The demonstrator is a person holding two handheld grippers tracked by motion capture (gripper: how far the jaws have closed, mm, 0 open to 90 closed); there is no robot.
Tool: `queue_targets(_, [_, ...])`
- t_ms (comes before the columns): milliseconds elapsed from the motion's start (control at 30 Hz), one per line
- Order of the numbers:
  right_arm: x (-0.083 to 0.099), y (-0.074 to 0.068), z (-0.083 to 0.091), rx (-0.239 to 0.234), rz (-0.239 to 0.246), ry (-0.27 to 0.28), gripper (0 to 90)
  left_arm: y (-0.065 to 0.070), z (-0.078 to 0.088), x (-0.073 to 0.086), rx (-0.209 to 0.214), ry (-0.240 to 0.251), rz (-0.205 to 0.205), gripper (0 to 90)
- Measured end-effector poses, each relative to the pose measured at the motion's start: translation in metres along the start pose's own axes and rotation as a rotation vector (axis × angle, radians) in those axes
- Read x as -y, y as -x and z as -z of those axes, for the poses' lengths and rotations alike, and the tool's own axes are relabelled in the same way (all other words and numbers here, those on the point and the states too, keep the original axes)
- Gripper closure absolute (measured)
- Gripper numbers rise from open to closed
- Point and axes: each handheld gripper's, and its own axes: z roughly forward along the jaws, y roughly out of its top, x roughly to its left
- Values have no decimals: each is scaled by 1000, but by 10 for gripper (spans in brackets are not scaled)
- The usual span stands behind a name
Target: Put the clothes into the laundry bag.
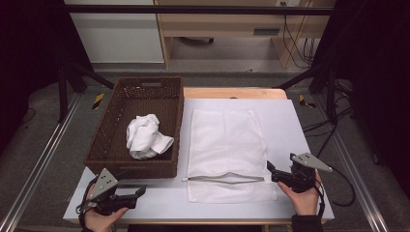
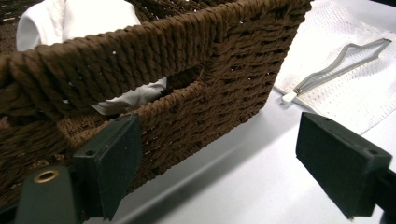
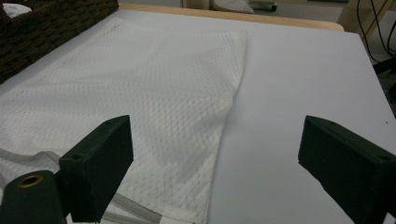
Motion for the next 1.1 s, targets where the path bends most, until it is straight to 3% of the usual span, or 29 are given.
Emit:
queue_targets(667, [-7, -15, -5, -15, 25, 4, 106, -3, 29, -16, -33, 128, 76, 151])
queue_targets(800, [-10, -17, -6, -16, 31, 2, 106, -6, 34, -24, -46, 150, 78, 152])
queue_targets(1100, [-14, -20, -7, -24, 38, 2, 106, -13, 34, -45, -85, 151, 60, 150])
